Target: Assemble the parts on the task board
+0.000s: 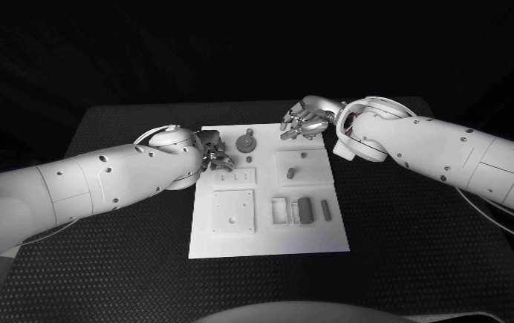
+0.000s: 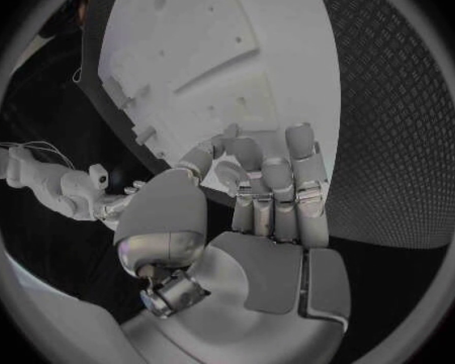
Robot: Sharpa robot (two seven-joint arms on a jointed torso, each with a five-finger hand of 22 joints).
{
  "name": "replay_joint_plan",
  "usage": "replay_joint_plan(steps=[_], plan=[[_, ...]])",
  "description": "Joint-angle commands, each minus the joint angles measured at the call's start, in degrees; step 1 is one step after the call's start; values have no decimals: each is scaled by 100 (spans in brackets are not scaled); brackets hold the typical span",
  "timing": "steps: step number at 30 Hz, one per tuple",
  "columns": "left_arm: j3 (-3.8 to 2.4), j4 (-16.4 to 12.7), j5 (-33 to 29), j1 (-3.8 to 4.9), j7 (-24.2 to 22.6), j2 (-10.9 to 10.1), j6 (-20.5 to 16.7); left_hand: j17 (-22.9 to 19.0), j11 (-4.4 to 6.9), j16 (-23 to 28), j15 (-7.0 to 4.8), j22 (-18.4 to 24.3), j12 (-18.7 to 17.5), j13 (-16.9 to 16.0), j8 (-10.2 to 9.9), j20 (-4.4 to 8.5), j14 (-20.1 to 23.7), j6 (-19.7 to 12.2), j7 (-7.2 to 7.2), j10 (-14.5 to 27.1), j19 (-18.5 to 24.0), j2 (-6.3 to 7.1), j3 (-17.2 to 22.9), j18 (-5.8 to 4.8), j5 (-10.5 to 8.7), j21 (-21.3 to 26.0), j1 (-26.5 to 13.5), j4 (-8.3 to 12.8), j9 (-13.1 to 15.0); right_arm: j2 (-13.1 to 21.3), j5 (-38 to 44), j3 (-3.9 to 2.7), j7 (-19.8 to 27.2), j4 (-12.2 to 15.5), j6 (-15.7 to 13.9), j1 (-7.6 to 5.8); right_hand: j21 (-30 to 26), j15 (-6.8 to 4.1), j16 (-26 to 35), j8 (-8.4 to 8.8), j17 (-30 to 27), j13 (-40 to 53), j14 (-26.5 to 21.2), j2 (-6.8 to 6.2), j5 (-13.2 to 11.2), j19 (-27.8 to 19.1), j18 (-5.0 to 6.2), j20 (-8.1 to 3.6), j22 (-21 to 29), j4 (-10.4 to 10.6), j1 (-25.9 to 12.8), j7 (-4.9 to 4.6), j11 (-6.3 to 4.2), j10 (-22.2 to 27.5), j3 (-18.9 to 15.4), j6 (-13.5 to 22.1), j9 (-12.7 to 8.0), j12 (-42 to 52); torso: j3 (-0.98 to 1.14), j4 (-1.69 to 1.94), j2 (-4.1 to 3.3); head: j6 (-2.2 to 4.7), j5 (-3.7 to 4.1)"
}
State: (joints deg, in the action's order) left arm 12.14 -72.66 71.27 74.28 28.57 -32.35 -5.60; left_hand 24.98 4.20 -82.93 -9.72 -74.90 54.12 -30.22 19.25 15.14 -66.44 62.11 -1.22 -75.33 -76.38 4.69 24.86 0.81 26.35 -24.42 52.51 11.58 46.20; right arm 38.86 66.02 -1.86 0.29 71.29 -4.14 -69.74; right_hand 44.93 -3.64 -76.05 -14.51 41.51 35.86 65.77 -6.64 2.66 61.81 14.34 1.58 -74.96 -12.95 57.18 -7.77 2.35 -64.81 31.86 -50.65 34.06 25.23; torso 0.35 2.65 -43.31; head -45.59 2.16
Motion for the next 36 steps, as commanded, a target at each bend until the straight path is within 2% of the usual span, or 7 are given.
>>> replay_joint_plan(steps=[1, 7, 13, 24, 36], plan=[[30, -24, -140, -38, -5, -48, 14, -10, -32, 9, -15, -112, 23, 10, -22, 17, -65, -131, -132, -7, -44, -498, 512, -22, 33, 1, 583, 468, -2, -1, -8, 0, 39, 7, 81, 6, -38, -8, 20, 19, -8, 8, -46, 17, 21, -25, 66, -19, -92, 27, -54, -103, 22, 23, 9, -59, 6, 18, 4, -5, -3, 8, -5], [28, -35, -904, -37, 30, -104, 74, -14, -13, 8, -28, -114, 23, 18, -14, 17, -92, -59, -113, -28, -65, -490, 503, -19, 130, -1, 621, 478, 10, 4, -8, 0, 39, 5, 84, 9, -38, -8, 20, 20, -9, 8, -46, 17, 21, -25, 66, -19, -92, 27, -54, -103, 22, 23, 9, -59, 7, 18, 0, -2, -1, 4, 7], [27, -61, -1361, -36, 107, -90, 142, -15, -5, 8, -34, -115, 22, 22, -11, 18, -98, -32, -104, -33, -68, -492, 493, -19, 168, -1, 627, 484, 16, 1, -8, 0, 39, 4, 84, 10, -38, -8, 20, 20, -9, 8, -47, 17, 21, -25, 66, -19, -92, 27, -54, -103, 22, 23, 9, -59, 7, 18, 2, -2, 0, 1, 10], [28, -161, -1610, -35, 230, -68, 126, -16, 0, 7, -38, -117, 23, 23, -10, 18, -101, -14, -99, -35, -70, -493, 482, -21, 191, -1, 625, 485, 21, 7, -8, 0, 37, 10, 84, 10, -38, -8, 20, 20, -9, 8, -47, 17, 21, -25, 66, -19, -92, 26, -53, -103, 22, 23, 9, -59, 8, 18, 9, -3, -2, -8, 14], [29, -203, -1695, -35, 322, -68, -8, -16, 2, 7, -42, -118, 23, 24, -10, 19, -103, -8, -97, -36, -73, -498, 479, -21, 204, -2, 625, 483, 23, 10, -8, 0, 40, 8, 88, 10, -38, -8, 20, 21, -9, 8, -47, 16, 21, -25, 66, -19, -92, 26, -54, -103, 22, 23, 9, -60, 9, 19, 5, -3, -1, -24, 23]])
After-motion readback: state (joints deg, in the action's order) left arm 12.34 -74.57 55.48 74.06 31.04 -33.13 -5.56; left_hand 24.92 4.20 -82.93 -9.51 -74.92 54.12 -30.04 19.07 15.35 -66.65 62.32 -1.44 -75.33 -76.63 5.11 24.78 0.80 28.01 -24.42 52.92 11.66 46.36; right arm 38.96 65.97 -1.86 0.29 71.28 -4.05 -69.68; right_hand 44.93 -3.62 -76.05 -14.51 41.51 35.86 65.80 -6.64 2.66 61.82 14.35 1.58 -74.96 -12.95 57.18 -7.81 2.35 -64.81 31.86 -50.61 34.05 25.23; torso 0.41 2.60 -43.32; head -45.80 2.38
